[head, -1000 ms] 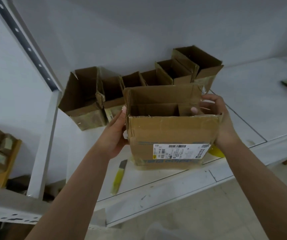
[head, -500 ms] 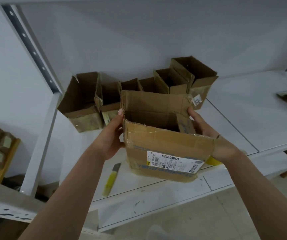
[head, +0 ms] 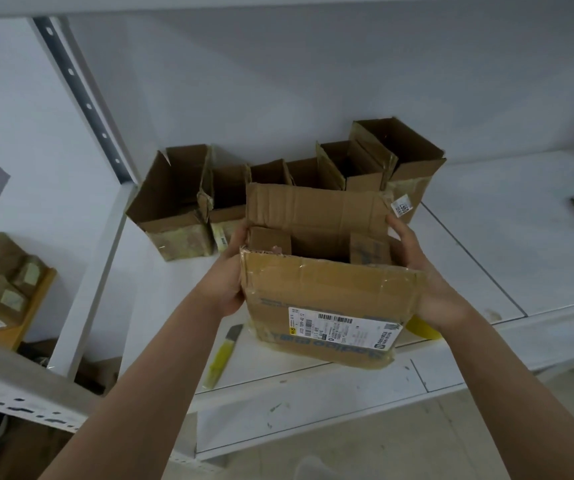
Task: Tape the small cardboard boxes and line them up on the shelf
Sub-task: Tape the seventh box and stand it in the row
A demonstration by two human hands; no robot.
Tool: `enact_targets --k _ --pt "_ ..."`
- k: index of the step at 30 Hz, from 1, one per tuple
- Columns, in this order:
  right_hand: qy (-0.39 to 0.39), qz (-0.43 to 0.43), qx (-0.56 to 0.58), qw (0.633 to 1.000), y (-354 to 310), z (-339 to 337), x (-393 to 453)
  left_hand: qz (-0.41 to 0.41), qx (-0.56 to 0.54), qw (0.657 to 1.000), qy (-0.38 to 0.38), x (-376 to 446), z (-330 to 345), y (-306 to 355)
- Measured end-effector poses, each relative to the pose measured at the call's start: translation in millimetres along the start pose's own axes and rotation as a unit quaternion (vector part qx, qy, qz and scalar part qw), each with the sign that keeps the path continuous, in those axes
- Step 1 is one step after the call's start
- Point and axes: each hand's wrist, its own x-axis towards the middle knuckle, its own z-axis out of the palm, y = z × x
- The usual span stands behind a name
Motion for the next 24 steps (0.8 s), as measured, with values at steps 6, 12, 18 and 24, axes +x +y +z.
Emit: enact_targets --k 6,12,18,24 --pt "0.089 -0.051 0.037 0.994 -10 8 -3 0.120 -0.032 0.991 -0.054 -4 3 -1" --pt "0.168 -0.028 0.097 0.981 -17 19 -5 0.076 -0.075 0.994 0.017 -11 8 2" --pt "0.184 -0.029 0.059 0.981 -22 24 -6 0.128 0.068 0.989 -0.004 -26 -1 9" --pt "0.130 0.002 0.020 0.991 -13 4 -14 0.111 0.119 0.985 0.051 -26 6 9"
